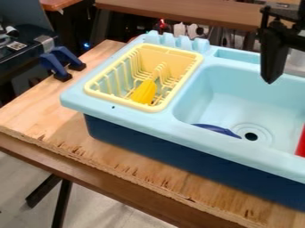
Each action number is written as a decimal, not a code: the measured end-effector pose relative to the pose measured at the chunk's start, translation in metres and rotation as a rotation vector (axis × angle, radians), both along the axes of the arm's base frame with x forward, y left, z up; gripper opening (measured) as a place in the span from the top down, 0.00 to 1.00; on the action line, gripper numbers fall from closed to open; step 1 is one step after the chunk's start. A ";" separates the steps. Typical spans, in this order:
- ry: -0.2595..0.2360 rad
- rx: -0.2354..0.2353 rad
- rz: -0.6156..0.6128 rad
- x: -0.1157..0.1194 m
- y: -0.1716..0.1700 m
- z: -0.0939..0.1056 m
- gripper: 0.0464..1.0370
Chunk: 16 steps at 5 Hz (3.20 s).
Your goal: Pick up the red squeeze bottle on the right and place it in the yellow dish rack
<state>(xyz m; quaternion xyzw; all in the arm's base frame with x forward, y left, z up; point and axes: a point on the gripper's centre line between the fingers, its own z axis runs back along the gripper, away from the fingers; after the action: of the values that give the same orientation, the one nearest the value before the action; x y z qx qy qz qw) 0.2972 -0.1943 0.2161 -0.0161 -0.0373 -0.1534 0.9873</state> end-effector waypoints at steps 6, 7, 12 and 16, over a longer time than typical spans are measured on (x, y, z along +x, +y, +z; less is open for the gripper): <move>0.018 -0.073 -0.193 0.007 -0.039 -0.030 0.03; 0.052 -0.045 -0.188 0.014 -0.031 -0.032 0.03; -0.011 -0.089 -0.234 0.020 -0.032 -0.051 0.39; -0.186 -0.092 -0.188 -0.004 0.002 0.027 0.49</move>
<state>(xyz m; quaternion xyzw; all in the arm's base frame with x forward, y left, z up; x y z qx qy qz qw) 0.2935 -0.1927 0.2429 -0.0503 -0.1339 -0.2442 0.9591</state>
